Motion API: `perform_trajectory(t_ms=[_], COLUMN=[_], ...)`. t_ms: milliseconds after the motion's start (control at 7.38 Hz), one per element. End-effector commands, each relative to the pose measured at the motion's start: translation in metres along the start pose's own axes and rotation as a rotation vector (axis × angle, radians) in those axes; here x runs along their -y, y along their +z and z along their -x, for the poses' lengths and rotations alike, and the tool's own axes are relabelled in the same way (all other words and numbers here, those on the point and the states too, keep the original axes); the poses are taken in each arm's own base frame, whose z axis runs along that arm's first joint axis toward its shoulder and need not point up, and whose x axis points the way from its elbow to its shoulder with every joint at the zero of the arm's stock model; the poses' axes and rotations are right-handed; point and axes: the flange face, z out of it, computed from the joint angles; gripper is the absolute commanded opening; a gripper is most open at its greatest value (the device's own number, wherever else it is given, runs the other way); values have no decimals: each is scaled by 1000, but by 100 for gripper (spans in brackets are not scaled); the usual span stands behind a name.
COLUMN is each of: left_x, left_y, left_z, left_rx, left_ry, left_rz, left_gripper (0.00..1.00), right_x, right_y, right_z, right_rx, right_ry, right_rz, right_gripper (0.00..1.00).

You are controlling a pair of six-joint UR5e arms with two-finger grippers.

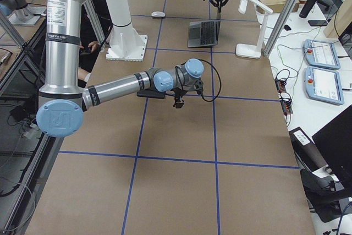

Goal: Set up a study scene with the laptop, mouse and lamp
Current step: 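Lift the laptop lid open with the left gripper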

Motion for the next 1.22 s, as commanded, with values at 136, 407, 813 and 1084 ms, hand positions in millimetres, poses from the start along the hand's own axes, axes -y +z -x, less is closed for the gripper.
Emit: perform_trajectory(t_ms=[136, 407, 813, 1084], left_x=[-5, -7, -27, -73], left_y=[7, 0, -27, -26], left_z=[-4, -3, -17, -31], left_rx=[-4, 4, 36, 35], left_ry=[0, -5, -51, -165], left_rz=[2, -2, -29, -9], left_gripper=[0, 47, 67, 74], right_x=[2, 2, 2, 3], right_y=[0, -2, -4, -2], right_z=[-3, -2, -2, -3], right_rx=[-1, 0, 1, 0], right_ry=[5, 2, 4, 21], right_rz=[0, -5, -10, -4], right_gripper=[100, 100, 100, 100])
